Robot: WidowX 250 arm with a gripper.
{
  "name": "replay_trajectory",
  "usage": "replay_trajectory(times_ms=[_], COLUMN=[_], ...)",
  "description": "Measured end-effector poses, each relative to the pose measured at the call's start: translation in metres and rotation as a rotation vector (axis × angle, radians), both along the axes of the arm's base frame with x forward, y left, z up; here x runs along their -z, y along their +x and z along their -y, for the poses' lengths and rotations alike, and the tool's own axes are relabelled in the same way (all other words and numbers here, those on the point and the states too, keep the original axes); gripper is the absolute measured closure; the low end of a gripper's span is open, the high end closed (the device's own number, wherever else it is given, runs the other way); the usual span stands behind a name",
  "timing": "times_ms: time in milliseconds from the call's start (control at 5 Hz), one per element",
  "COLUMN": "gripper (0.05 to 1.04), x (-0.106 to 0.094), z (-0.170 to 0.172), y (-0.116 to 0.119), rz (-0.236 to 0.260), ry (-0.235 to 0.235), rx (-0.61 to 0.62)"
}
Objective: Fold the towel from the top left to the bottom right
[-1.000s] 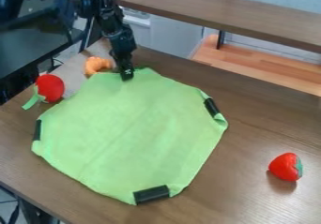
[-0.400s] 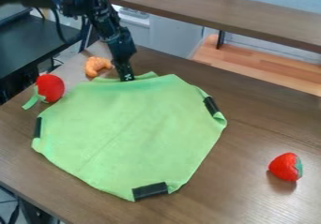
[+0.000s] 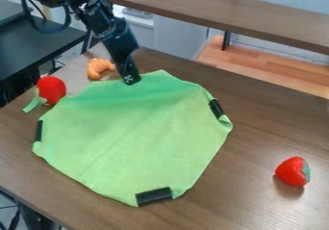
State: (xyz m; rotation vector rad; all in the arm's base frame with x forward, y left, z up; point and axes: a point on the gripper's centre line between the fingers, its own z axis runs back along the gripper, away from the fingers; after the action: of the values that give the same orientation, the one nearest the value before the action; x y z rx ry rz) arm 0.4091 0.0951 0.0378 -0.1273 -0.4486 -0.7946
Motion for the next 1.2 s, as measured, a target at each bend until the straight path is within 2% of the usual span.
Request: replay_trajectory(times_ms=[200,600,800,1000,1200], gripper=[1.028,1.028,1.028,1.028,1.028], x=[-0.004,-0.003,0.003,0.004,0.015], z=[0.028,0.068,0.086,0.108,0.126], y=[-0.025,-0.074,-0.089,-0.104,-0.117], rz=[0.014,0.024,0.012,0.033,0.035], ry=[0.000,0.035,0.041,0.047,0.051], rx=[0.022,0.064,0.065,0.054,0.035])
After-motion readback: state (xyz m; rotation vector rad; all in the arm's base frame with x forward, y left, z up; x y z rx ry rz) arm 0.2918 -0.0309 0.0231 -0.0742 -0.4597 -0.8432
